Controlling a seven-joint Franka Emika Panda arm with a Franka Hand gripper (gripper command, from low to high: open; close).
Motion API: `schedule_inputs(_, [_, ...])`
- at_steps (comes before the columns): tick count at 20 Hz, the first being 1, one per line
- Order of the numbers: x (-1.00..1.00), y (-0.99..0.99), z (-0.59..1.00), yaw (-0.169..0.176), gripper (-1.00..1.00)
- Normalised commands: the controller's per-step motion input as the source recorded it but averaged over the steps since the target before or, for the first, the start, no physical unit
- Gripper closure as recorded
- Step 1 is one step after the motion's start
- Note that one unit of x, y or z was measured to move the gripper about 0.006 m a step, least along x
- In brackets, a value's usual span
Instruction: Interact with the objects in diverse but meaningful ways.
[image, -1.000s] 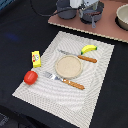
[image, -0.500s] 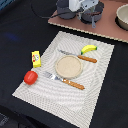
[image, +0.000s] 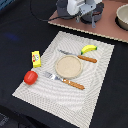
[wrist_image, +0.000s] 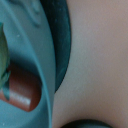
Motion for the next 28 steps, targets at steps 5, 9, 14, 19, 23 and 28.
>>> schedule_inputs(5, [0.0,0.03,-0.16,-0.004,1.0])
schedule_inputs(9, [0.0,0.03,-0.06,-0.004,1.0])
schedule_inputs(14, [0.06,0.06,0.0,-0.006,1.0])
schedule_inputs(19, [0.08,0.07,0.0,-0.013,1.0])
schedule_inputs(23, [0.05,0.08,0.0,-0.016,1.0])
schedule_inputs(28, [0.06,0.17,-0.02,-0.002,-1.0])
